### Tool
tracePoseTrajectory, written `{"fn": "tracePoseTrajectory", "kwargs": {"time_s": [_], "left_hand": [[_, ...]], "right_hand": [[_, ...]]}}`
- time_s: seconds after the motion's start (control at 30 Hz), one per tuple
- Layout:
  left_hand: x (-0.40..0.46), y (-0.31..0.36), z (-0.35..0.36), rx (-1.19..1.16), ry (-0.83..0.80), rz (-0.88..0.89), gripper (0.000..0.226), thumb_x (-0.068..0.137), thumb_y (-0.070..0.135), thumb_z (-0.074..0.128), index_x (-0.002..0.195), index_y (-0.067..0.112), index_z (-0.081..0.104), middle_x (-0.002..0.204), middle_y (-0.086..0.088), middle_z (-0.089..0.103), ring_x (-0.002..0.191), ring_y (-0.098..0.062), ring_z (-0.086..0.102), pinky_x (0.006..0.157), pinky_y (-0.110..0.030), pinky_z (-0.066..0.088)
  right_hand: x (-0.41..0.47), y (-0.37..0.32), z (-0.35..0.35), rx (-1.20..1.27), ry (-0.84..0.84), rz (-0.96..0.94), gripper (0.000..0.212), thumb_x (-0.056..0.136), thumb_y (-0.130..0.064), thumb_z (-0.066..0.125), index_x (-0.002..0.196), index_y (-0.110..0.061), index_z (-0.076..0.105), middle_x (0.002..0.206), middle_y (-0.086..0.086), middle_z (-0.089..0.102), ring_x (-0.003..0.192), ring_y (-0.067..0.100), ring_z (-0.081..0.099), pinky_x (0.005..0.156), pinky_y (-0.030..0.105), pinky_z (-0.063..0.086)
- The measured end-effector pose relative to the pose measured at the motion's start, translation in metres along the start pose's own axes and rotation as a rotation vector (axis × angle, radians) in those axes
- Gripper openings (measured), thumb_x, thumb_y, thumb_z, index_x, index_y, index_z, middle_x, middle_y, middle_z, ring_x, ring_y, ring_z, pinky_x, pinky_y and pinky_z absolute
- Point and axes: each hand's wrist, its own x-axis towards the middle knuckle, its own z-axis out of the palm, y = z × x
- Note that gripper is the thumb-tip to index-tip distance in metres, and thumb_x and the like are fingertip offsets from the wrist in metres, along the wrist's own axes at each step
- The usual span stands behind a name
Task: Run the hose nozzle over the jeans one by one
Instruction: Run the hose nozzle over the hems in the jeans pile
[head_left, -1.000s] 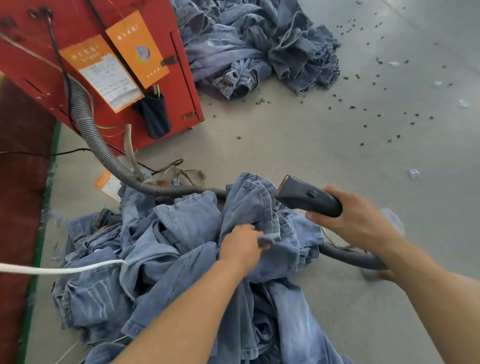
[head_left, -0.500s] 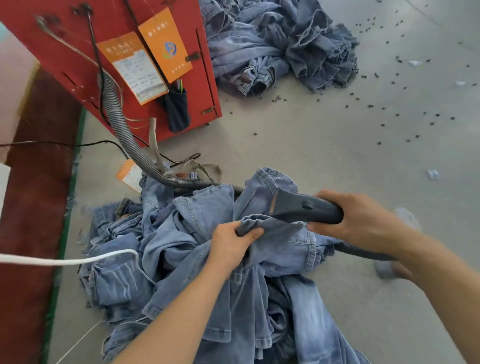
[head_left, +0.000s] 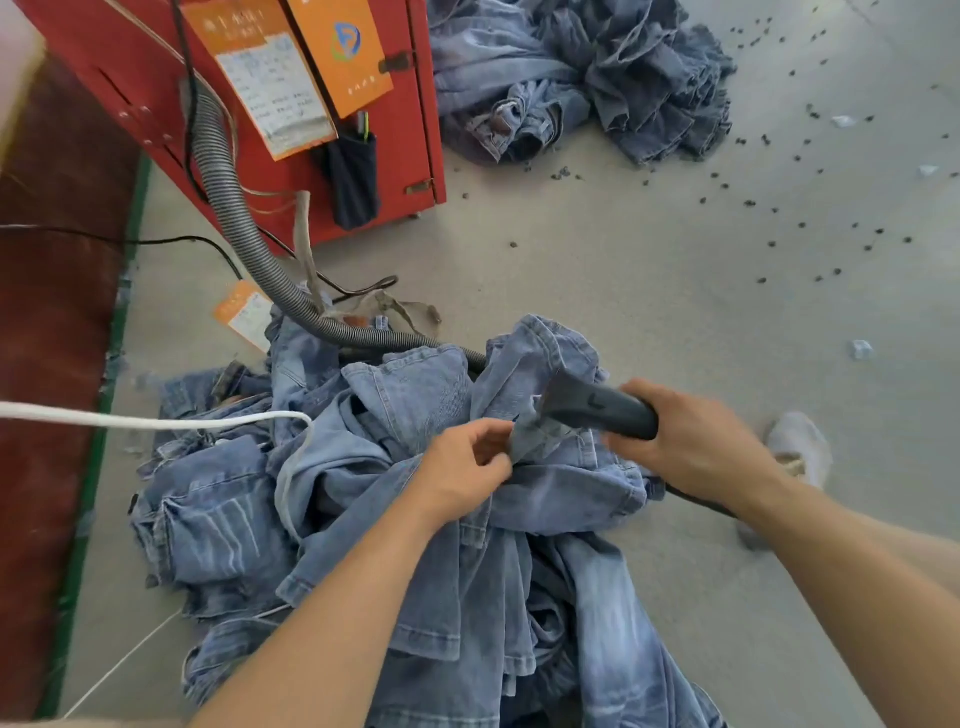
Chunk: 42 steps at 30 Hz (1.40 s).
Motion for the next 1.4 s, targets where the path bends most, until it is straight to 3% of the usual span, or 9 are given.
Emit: {"fn": "tracePoseTrajectory", "kwargs": {"time_s": [0.1, 0.23, 0.43, 0.53, 0.63, 0.77, 1.0, 1.27, 1.4], "left_hand": [[0.003, -0.001, 0.005, 0.130, 0.010, 0.023, 0.024, 0.090, 0.025, 0.076, 0.113, 0.031, 0.078, 0.092, 0.026, 0.075, 0.095, 0.005, 0.070, 0.081, -0.007, 0.049], [0.010, 0.001, 0.007, 0.099, 0.152, -0.034, 0.011, 0.095, 0.030, 0.071, 0.100, 0.033, 0.081, 0.082, 0.021, 0.076, 0.083, 0.003, 0.069, 0.069, -0.006, 0.047], [0.002, 0.000, 0.010, 0.052, -0.030, 0.040, 0.039, 0.098, 0.020, 0.069, 0.092, 0.057, 0.075, 0.069, 0.026, 0.057, 0.069, 0.006, 0.055, 0.069, -0.010, 0.039], [0.002, -0.003, 0.008, -0.077, 0.070, -0.042, 0.022, 0.100, 0.023, 0.066, 0.115, 0.034, 0.078, 0.086, 0.029, 0.073, 0.085, 0.008, 0.067, 0.080, -0.010, 0.048], [0.004, 0.000, 0.003, -0.215, 0.112, -0.111, 0.020, 0.100, 0.025, 0.065, 0.098, 0.039, 0.079, 0.098, 0.012, 0.079, 0.099, -0.008, 0.072, 0.093, -0.028, 0.056], [0.001, 0.004, 0.005, -0.315, 0.078, -0.095, 0.028, 0.102, 0.016, 0.064, 0.098, 0.039, 0.080, 0.105, 0.012, 0.079, 0.105, -0.004, 0.072, 0.096, -0.024, 0.054], [-0.001, 0.000, -0.001, -0.494, -0.019, -0.085, 0.031, 0.107, 0.005, 0.049, 0.119, 0.017, 0.075, 0.118, -0.002, 0.077, 0.115, -0.014, 0.070, 0.099, -0.022, 0.052], [0.009, -0.007, 0.004, -0.736, -0.030, -0.138, 0.037, 0.107, -0.002, 0.040, 0.117, 0.009, 0.074, 0.126, -0.015, 0.072, 0.124, -0.026, 0.065, 0.104, -0.030, 0.051], [0.008, -0.007, -0.003, -0.818, -0.018, -0.170, 0.033, 0.106, -0.004, 0.041, 0.118, 0.002, 0.071, 0.126, -0.019, 0.071, 0.124, -0.027, 0.066, 0.108, -0.034, 0.048]], "right_hand": [[0.005, 0.006, -0.003, 0.116, 0.104, 0.062, 0.023, 0.088, -0.052, 0.074, 0.102, -0.043, 0.058, 0.077, -0.012, 0.067, 0.070, 0.008, 0.063, 0.066, 0.036, 0.052], [-0.006, 0.014, -0.018, 0.096, -0.070, 0.004, 0.023, 0.084, -0.050, 0.077, 0.098, -0.049, 0.059, 0.077, -0.019, 0.068, 0.070, 0.001, 0.063, 0.063, 0.032, 0.050], [0.020, -0.024, 0.010, 0.067, 0.054, 0.033, 0.021, 0.089, -0.050, 0.072, 0.102, -0.040, 0.058, 0.075, -0.011, 0.066, 0.066, 0.011, 0.064, 0.062, 0.037, 0.055], [0.029, -0.012, -0.005, 0.212, 0.187, 0.055, 0.022, 0.085, -0.052, 0.075, 0.097, -0.042, 0.060, 0.070, -0.012, 0.065, 0.062, 0.007, 0.062, 0.056, 0.031, 0.046], [0.018, 0.020, -0.027, 0.172, -0.022, 0.018, 0.024, 0.081, -0.052, 0.078, 0.096, -0.040, 0.063, 0.071, -0.014, 0.067, 0.058, 0.005, 0.062, 0.056, 0.029, 0.045], [0.013, 0.024, -0.017, 0.111, -0.265, -0.004, 0.019, 0.085, -0.038, 0.081, 0.092, -0.044, 0.064, 0.072, -0.021, 0.068, 0.065, -0.003, 0.062, 0.060, 0.020, 0.044], [0.030, 0.000, -0.007, 0.281, -0.083, -0.150, 0.021, 0.085, -0.041, 0.082, 0.099, -0.040, 0.066, 0.078, -0.015, 0.068, 0.066, 0.002, 0.061, 0.060, 0.015, 0.047], [0.022, 0.028, -0.008, 0.097, -0.202, -0.032, 0.021, 0.084, -0.036, 0.082, 0.097, -0.038, 0.065, 0.077, -0.017, 0.068, 0.072, 0.008, 0.064, 0.068, 0.030, 0.052], [0.027, -0.005, 0.012, 0.094, -0.074, -0.096, 0.025, 0.085, -0.047, 0.077, 0.105, -0.039, 0.064, 0.082, -0.015, 0.068, 0.073, 0.008, 0.064, 0.071, 0.038, 0.057]]}}
